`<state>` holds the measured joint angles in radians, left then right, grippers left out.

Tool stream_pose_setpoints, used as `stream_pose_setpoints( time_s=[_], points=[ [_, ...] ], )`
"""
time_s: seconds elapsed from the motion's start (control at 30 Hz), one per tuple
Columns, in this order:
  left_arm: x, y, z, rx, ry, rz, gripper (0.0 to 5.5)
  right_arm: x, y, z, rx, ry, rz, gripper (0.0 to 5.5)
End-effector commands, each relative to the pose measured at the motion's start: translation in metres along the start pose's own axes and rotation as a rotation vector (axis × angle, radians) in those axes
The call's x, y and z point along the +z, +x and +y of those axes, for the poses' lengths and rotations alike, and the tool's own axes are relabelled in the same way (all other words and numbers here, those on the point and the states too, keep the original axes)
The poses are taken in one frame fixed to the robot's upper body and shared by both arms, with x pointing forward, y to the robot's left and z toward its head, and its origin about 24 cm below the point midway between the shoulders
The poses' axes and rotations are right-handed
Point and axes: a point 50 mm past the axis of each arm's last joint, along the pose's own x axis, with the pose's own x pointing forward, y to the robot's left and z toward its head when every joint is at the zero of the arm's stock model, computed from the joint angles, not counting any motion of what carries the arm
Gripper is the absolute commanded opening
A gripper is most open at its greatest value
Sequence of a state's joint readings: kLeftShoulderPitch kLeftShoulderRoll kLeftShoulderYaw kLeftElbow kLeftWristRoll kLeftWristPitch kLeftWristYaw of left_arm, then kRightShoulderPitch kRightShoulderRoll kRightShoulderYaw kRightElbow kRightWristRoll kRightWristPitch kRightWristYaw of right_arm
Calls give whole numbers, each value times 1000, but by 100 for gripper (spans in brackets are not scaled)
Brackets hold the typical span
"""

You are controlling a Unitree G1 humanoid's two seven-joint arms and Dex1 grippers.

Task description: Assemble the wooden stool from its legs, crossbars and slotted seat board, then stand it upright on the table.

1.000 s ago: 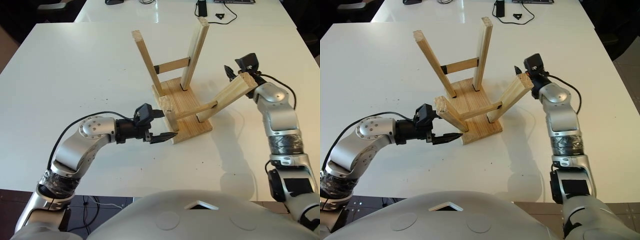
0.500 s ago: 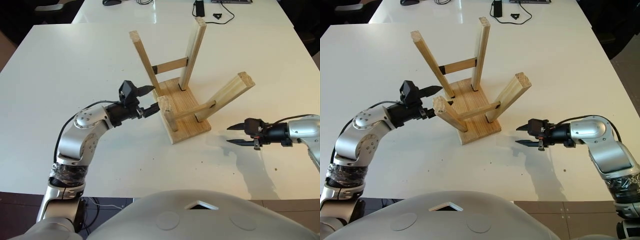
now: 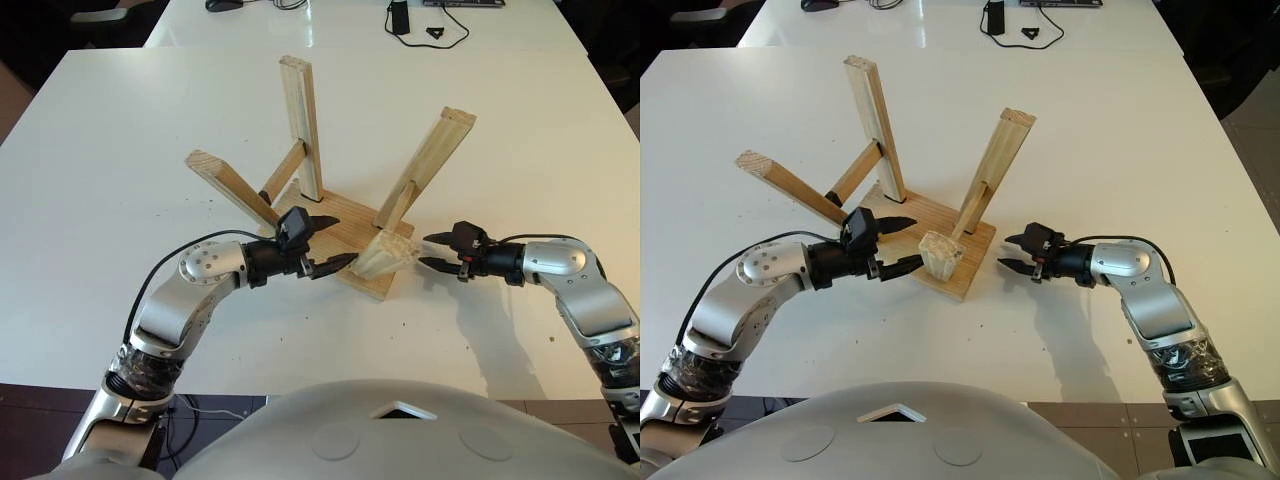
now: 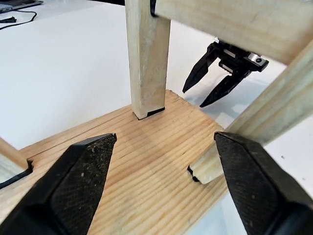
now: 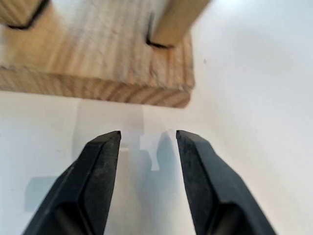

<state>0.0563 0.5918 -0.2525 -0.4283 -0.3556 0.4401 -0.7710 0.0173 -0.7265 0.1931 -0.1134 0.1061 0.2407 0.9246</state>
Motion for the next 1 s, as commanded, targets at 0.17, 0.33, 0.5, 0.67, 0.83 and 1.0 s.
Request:
stream_pose_setpoints(
  time_s=[0.17,0.33,0.5,0.67,0.83,1.0],
  points=[
    [-12,-36,-29,34,-64,8,374,6,6,-11,-115,-10,-34,208],
    [-19,-83,-11,159,-118,27,374,-2,-3,-5,-120,25,-20,208],
    [-34,-119,29,330,-90,129,374,-10,-19,6,-19,2,28,208],
    [-44,-104,63,471,102,218,374,-7,-17,6,21,-11,24,208],
    [-52,-79,85,563,240,233,355,-5,-13,6,47,-37,30,208],
    [-72,-66,78,492,302,284,279,1,-4,5,65,-59,16,208]
  ],
)
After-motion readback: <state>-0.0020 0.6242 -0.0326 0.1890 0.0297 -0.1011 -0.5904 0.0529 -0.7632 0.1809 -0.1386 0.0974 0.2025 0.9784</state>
